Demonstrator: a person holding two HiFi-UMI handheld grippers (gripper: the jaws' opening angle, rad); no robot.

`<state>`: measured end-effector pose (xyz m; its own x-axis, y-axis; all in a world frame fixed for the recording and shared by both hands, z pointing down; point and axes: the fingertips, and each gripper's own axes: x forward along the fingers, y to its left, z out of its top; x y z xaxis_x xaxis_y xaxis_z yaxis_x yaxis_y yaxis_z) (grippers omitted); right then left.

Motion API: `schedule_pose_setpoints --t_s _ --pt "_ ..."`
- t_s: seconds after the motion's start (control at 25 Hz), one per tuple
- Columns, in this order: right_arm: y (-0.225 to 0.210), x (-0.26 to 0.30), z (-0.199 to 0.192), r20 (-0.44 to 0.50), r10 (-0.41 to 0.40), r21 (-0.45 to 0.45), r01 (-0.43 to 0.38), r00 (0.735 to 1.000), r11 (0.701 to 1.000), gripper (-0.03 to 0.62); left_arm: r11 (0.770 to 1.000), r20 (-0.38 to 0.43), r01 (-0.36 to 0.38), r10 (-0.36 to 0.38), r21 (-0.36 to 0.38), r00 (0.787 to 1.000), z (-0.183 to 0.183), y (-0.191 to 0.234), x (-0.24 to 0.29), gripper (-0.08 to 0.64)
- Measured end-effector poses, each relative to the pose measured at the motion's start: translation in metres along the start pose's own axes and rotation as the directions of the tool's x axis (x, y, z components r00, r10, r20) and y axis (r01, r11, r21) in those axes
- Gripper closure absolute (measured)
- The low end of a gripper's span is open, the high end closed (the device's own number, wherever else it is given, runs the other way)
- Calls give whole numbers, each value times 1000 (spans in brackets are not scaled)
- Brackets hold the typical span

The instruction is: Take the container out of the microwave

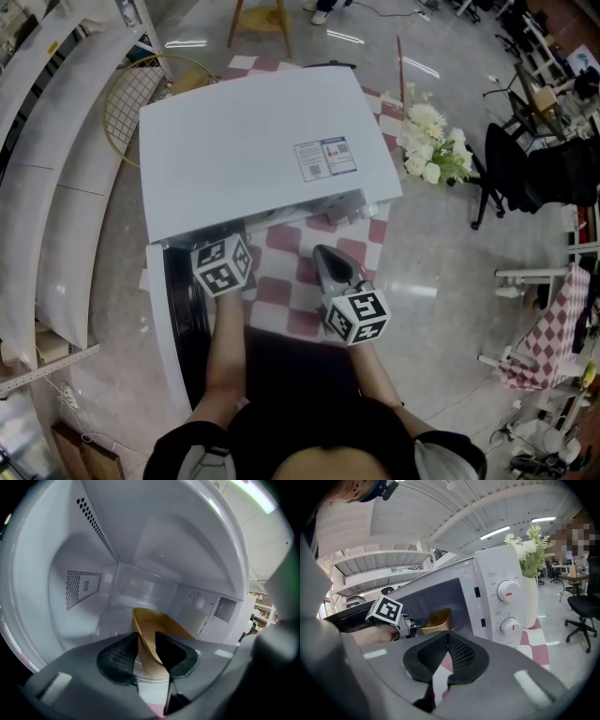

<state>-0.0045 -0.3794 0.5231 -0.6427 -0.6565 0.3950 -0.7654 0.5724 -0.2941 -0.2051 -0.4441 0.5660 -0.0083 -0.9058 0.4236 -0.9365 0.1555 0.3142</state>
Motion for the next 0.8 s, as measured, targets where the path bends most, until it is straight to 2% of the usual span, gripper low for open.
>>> schedule_pose_setpoints --t_s 0.4,0.52,0.8 --pt "0 2 -1 -5 -4 -1 4 1000 1000 591 1000 -16 11 -11 2 1000 -1 1 -1 476" --pt "0 3 -1 -7 -3 -2 3 1000 1000 592 1000 -24 10 -10 9 1000 -2 0 0 537" --pt "0 2 -2 -8 -7 -1 7 1000 1000 591 1000 -34 19 -18 19 999 -5 -3 1 535"
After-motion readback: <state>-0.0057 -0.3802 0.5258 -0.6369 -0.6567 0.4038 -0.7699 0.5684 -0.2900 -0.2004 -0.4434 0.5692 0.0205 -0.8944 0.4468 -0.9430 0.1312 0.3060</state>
